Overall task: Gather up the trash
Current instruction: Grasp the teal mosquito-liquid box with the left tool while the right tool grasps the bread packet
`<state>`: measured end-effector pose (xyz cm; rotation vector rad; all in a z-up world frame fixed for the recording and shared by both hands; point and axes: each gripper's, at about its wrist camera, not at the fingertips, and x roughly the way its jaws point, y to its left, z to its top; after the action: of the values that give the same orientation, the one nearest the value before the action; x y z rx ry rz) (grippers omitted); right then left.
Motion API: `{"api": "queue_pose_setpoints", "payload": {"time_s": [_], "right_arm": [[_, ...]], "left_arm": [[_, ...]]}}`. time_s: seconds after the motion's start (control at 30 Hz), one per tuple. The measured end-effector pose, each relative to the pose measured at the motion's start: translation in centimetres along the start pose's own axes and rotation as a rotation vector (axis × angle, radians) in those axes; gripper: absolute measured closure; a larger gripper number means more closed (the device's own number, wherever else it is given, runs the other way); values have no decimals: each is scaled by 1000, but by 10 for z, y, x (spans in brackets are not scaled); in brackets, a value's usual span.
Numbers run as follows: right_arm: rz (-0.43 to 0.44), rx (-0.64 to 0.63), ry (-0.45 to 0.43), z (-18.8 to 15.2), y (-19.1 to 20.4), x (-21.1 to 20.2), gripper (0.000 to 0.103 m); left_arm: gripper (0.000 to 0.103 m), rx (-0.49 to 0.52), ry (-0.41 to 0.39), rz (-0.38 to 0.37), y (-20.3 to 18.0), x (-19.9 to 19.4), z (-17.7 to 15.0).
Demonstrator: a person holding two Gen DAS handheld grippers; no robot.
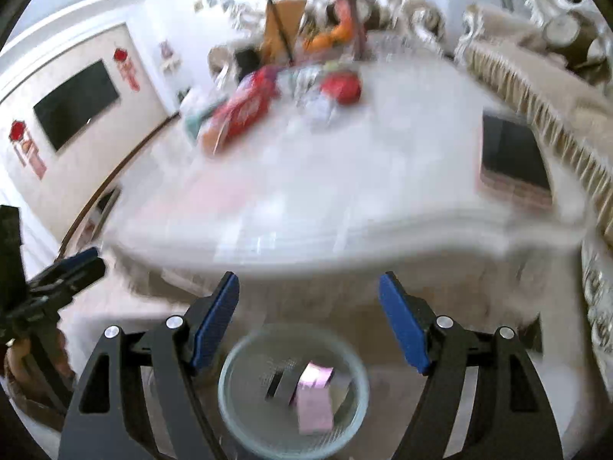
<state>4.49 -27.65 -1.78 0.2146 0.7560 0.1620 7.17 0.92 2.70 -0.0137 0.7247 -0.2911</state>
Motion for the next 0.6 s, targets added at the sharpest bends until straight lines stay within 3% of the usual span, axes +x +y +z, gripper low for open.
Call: {"api": "queue_pose_setpoints", "payload": {"time_s": [0.07, 0.17, 0.4, 0.6], "right_arm": [[-6, -21, -46, 25, -2, 6, 31], [12, -51, -79, 63, -6, 28, 31], [21, -99, 9, 114, -11, 103, 31], [24, -118, 45, 128, -12, 127, 31]], "left_arm": [[8, 21, -45, 59, 11, 8, 28], [8, 12, -85, 82, 27, 26, 64], [8, -14, -21, 93, 53, 114, 141], [8, 1, 47, 83, 53, 160, 157]]}}
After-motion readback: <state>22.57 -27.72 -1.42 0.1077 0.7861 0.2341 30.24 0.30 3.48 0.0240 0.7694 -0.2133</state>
